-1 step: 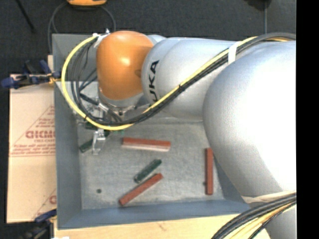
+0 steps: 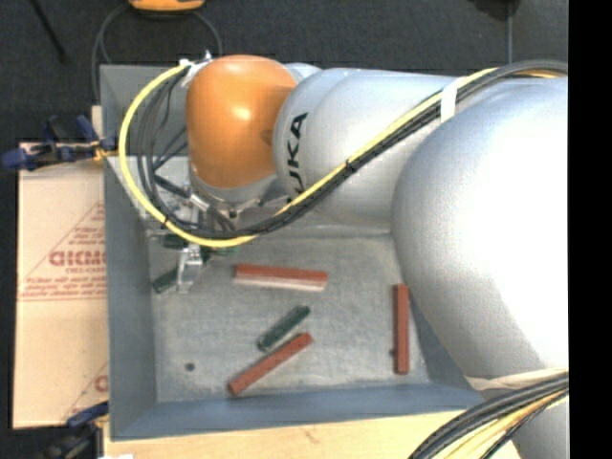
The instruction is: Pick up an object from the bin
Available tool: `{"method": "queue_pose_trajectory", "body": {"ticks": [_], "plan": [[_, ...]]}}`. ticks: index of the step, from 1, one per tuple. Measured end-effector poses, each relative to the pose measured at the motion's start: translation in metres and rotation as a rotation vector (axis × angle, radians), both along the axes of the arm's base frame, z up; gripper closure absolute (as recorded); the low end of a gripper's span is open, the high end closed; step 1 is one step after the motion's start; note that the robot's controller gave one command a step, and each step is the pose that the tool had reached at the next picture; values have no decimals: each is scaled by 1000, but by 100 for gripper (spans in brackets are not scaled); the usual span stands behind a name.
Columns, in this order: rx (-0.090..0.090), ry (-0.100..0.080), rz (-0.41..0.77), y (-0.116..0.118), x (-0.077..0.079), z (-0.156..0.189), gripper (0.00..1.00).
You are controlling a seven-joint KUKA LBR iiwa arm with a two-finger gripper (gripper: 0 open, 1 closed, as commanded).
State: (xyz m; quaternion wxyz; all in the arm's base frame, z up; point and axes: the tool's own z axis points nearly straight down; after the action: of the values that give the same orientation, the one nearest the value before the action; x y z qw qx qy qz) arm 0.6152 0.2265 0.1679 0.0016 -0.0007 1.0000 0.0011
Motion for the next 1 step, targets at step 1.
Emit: {"method": "queue_pose_trajectory", "body": {"ticks": [1], "plan": [[3, -6, 127, -8, 2, -89, 100]]}}
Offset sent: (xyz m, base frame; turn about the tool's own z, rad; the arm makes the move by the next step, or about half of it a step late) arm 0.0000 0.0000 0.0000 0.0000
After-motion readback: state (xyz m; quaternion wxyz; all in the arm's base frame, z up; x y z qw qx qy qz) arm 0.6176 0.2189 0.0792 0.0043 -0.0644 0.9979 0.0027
